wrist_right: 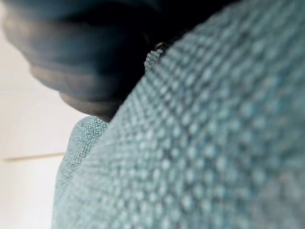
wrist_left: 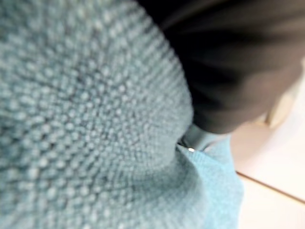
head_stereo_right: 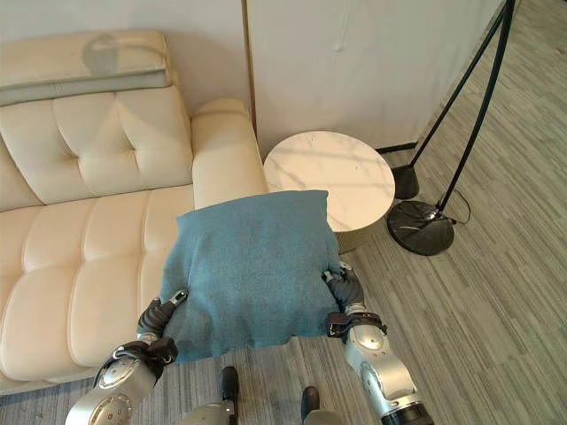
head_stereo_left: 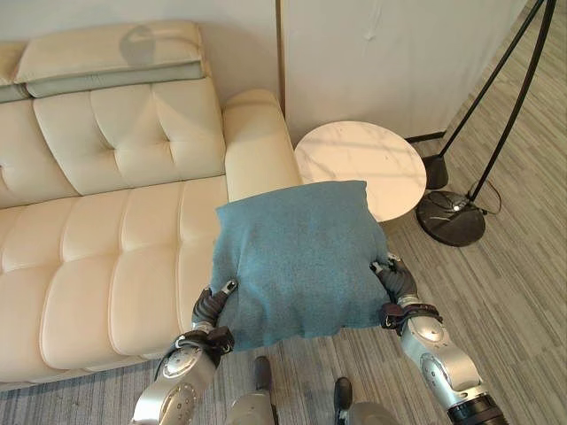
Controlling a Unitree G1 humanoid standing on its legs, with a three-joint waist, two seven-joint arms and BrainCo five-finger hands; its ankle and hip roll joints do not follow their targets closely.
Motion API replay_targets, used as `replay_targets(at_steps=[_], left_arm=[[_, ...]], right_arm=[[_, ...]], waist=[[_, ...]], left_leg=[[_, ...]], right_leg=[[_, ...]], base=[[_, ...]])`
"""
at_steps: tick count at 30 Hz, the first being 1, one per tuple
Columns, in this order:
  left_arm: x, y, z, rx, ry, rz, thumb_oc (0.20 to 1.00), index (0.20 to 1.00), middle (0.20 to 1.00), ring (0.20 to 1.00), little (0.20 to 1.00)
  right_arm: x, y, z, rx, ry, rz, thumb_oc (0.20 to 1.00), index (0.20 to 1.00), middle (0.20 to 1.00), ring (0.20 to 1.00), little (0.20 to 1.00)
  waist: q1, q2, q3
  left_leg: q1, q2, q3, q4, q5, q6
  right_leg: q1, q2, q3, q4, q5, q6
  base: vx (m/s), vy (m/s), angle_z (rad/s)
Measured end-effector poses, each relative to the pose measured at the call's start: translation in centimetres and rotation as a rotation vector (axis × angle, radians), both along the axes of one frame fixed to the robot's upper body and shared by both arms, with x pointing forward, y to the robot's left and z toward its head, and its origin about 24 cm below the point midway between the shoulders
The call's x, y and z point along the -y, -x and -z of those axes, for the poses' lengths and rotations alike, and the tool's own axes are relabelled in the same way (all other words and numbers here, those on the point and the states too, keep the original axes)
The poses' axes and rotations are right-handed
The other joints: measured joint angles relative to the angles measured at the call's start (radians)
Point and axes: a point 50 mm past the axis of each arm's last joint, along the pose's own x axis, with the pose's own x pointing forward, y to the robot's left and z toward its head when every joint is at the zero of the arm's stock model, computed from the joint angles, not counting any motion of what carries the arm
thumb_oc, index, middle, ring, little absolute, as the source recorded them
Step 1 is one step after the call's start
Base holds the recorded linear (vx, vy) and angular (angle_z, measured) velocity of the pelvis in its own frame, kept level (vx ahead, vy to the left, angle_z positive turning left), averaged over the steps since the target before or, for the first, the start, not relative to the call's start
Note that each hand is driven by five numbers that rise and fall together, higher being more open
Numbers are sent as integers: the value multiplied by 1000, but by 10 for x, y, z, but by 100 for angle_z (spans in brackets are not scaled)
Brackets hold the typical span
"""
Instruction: Pick up all the scattered cushions and arrange them neatly on the sofa.
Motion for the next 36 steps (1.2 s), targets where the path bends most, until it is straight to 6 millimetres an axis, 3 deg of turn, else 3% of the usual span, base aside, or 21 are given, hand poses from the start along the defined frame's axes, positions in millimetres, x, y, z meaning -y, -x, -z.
replay_targets(at_steps=[3, 5, 7, 8, 9, 11, 12, 13, 14, 15, 17, 20, 22, 26, 31, 33, 36], left_arm=[[4, -1, 0, 4, 16, 0, 200, 200, 200, 200, 200], [7, 0, 1, 5, 32, 6, 200, 200, 200, 200, 200], [10, 2, 2, -1, 39, 9, 200, 200, 200, 200, 200], [10, 4, 3, -7, 38, 11, 200, 200, 200, 200, 200], [5, 3, 2, -3, 22, 10, 200, 200, 200, 200, 200], [1, 8, 5, -22, 6, 5, 200, 200, 200, 200, 200], [2, 10, 6, -27, 14, 2, 200, 200, 200, 200, 200], [6, 11, 8, -32, 31, 3, 200, 200, 200, 200, 200], [8, 11, 7, -27, 42, 3, 200, 200, 200, 200, 200], [8, 10, 4, -10, 43, 7, 200, 200, 200, 200, 200], [10, 7, -1, 10, 45, 22, 200, 200, 200, 200, 200], [9, 5, -3, 23, 38, 37, 200, 200, 200, 200, 200], [6, 6, -3, 20, 27, 40, 200, 200, 200, 200, 200], [5, 7, -2, 18, 26, 34, 200, 200, 200, 200, 200], [-5, 3, -8, 44, -15, 10, 200, 200, 200, 200, 200], [-4, 3, -8, 47, -16, 11, 200, 200, 200, 200, 200], [-3, -1, -11, 63, -15, 16, 200, 200, 200, 200, 200]], right_arm=[[3, 2, 1, -4, 8, 6, 200, 200, 200, 200, 200], [9, 4, 1, -2, 18, 16, 200, 200, 200, 200, 200], [14, 6, 2, -7, 34, 22, 200, 200, 200, 200, 200], [14, 7, 3, -12, 29, 29, 200, 200, 200, 200, 200], [10, 8, 3, -10, 10, 25, 200, 200, 200, 200, 200], [5, 9, 5, -17, 2, 7, 200, 200, 200, 200, 200], [6, 9, 3, -9, 6, 3, 200, 200, 200, 200, 200], [9, 12, 3, -9, 20, 3, 200, 200, 200, 200, 200], [11, 13, 4, -14, 12, 16, 200, 200, 200, 200, 200], [11, 14, 5, -17, -4, 34, 200, 200, 200, 200, 200], [15, 13, 3, -4, -6, 52, 200, 200, 200, 200, 200], [15, 13, 2, 8, -20, 63, 200, 200, 200, 200, 200], [14, 12, 0, 16, -30, 66, 200, 200, 200, 200, 200], [10, 12, 0, 18, -48, 65, 200, 200, 200, 200, 200], [3, 6, -6, 44, -70, 50, 200, 200, 200, 200, 200], [3, 5, -7, 50, -70, 49, 200, 200, 200, 200, 200], [4, 4, -8, 53, -65, 53, 200, 200, 200, 200, 200]], waist=[[-8, 6, -4], [-17, 23, -5], [-17, 54, -4], [-5, 60, 0], [-3, 33, 10], [31, -19, 11], [32, -5, 11], [12, 28, 2], [3, 42, -3], [-1, 27, -3], [-5, 23, -5], [-17, 28, -8], [-5, 23, -9], [4, 15, -7], [26, -38, -9], [24, -43, -11], [5, -42, -10]], left_leg=[[-23, 21, -53, 7, 19, -25], [-55, 22, -95, 8, 53, -43], [-77, 31, -104, -15, 60, -36], [-81, 39, -64, -18, 11, -31], [-97, 19, 7, 3, -96, -55], [-70, -45, 39, 101, -101, -17], [-63, -53, 43, 154, -110, 3], [-40, -40, 47, 186, -109, 26], [-28, -39, 42, 138, -102, 48], [-17, -63, 40, 96, -71, 74], [0, -74, 32, -2, -42, 85], [-19, -78, 103, -33, -43, 88], [-20, -94, 102, -26, -14, 90], [-1, -119, 86, -25, -14, 91], [12, -134, 83, -26, -29, 92], [13, -131, 81, -27, -42, 89], [8, -132, 53, -33, -61, 110]], right_leg=[[12, 32, -50, -4, -4, -17], [14, 44, -100, -5, -10, -26], [7, 63, -145, 8, -20, -51], [-1, 57, -155, 23, -36, -71], [-14, 22, -168, 26, -32, -109], [-10, -50, -169, 23, -33, -91], [0, -53, -181, 27, -26, -81], [7, -34, -209, 42, -40, -59], [6, -29, -239, 63, -43, -52], [4, -39, -256, 71, -46, -49], [7, -48, -310, 59, -47, -37], [8, -68, -370, 54, -41, -26], [7, -81, -370, 54, -43, -20], [36, -103, -369, 54, -36, -8], [72, -105, -370, 26, -42, 19], [69, -106, -371, 47, -50, 22], [1, -155, -365, 240, -107, 25]], base=[[-342, -275, 63], [-248, -136, 81], [-185, -101, 86], [-132, -92, 94], [-161, -103, 91], [-80, -22, 41], [-42, 33, 31], [-3, 81, 74], [10, 117, 91], [-13, 165, 103], [-53, 165, 77], [-9, 159, 70], [103, 246, 33], [64, 207, 19], [73, 260, 7], [70, 325, 9], [65, 334, 36]])
